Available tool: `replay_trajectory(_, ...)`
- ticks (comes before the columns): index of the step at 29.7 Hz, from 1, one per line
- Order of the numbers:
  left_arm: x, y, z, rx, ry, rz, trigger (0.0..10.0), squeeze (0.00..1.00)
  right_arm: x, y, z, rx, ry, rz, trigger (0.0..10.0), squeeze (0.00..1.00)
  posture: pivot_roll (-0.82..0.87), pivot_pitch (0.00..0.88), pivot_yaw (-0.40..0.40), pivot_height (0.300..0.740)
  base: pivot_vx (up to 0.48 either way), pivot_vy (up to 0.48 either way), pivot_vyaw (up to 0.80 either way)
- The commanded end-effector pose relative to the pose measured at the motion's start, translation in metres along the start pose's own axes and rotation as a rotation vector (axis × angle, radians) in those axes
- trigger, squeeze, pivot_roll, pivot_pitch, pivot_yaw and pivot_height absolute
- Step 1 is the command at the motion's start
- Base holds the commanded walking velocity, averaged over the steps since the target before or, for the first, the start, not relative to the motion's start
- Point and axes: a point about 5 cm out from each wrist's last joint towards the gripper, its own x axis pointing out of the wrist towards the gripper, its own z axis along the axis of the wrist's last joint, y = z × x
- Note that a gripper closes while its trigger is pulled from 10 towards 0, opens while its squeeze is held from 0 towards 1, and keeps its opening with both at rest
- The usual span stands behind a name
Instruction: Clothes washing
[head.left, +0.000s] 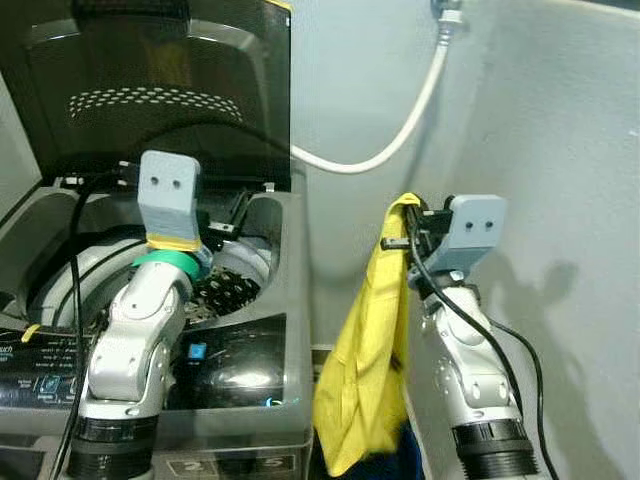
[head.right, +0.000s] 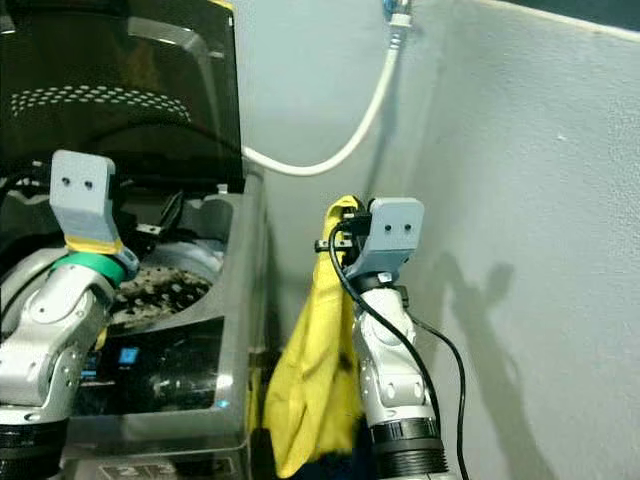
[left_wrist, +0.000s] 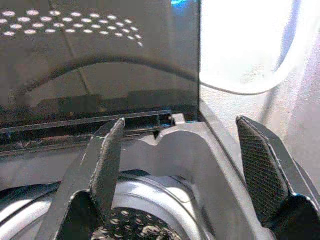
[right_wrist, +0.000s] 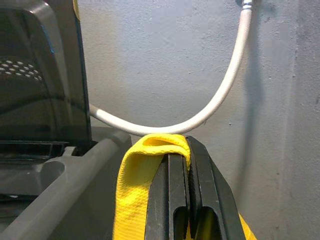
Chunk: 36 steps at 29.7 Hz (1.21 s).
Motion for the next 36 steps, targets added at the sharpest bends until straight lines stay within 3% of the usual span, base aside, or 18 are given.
replay_trajectory(1,-0.0017,0.0001,0.0002,-0.015,-0.007,0.001,10.0,0.0,0.0003,0.0028,0.0035,0.006,-0.022,0.007,10.0,0.0,0.04,0.046,0.048,0.74,0.0,0.0,0.0)
replay_trajectory(7,-0.0016,0.0021,-0.0005,-0.026,-0.002,0.012,10.0,0.0,0.0001,0.0028,0.0034,0.005,-0.022,0.005,10.0,0.0,0.04,0.045,0.049,0.74,0.0,0.0,0.0)
replay_trajectory(22,0.0001,0.0049,0.0006,-0.026,-0.003,0.032,10.0,0.0,0.0012,0.0027,0.0031,0.005,-0.024,0.006,10.0,0.0,0.03,0.042,0.047,0.74,0.0,0.48,0.0)
replay_trajectory(36,-0.0004,0.003,-0.0022,-0.014,0.006,0.017,10.0,0.0,0.0018,0.0038,0.0038,0.004,-0.028,0.014,10.0,0.0,0.03,0.032,0.045,0.74,0.0,0.0,0.0)
